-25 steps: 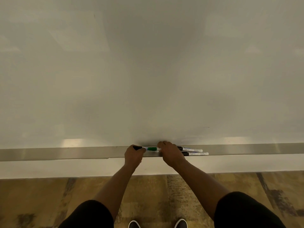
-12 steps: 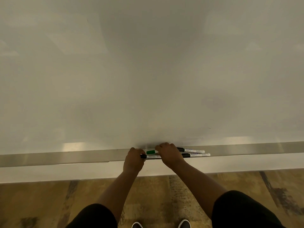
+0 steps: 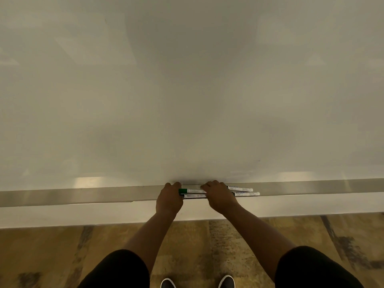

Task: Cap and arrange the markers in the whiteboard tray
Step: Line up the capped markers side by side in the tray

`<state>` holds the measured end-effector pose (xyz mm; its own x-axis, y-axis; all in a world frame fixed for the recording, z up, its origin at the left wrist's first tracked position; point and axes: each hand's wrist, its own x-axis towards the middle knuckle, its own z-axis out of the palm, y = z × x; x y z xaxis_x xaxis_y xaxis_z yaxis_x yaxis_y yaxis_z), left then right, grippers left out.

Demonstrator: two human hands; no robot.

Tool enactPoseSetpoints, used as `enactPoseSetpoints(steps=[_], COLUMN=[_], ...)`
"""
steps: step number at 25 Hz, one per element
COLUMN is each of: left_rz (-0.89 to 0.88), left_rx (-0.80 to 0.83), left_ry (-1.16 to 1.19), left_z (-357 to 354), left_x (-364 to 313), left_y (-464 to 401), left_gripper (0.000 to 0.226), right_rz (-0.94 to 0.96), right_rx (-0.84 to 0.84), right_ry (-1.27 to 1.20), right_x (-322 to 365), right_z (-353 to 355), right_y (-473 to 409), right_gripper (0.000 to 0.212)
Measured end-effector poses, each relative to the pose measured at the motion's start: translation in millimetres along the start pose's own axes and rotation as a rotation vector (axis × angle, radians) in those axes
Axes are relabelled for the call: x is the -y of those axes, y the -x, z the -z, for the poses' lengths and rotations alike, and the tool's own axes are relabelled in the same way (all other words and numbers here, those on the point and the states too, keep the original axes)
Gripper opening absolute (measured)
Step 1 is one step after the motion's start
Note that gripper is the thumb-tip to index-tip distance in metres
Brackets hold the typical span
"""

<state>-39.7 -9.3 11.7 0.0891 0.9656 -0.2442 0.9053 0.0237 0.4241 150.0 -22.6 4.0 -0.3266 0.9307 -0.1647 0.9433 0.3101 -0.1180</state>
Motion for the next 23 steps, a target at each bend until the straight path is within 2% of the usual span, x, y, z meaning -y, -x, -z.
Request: enactPoseSetpoints(steps=[5,10,14,19,23], left_rz=[-0.028,0.016,0.094,0.129,0.15], left_rx=[0.008,-0.015,-0.018,-0.003,-0.01], left_ry=[-0.176,-0.161,-0.054,-0.104,0.031], left_z=[-7,-12,-12,-11,-16], left_x=[-10,-16,-21,-24,-25], left_y=[-1,-5,-7,-7,-7], left_gripper=[0.018,0.014,0.015,0.028,0.03], right_rz=[-0.235,-0.376,-0.416,-0.434,-0.473], right_rx=[-0.03,0.043,0.051,0.054,0.072], right_ry=[0.021,0.077,0.035,0.05,0.057], right_x=[-51,-77,-87,-96,-99], right_z=[3,3,3,4,0], right_y=[35,54,59,64,69], right_gripper=[0.041,0.043,0.036,0.032,0.032])
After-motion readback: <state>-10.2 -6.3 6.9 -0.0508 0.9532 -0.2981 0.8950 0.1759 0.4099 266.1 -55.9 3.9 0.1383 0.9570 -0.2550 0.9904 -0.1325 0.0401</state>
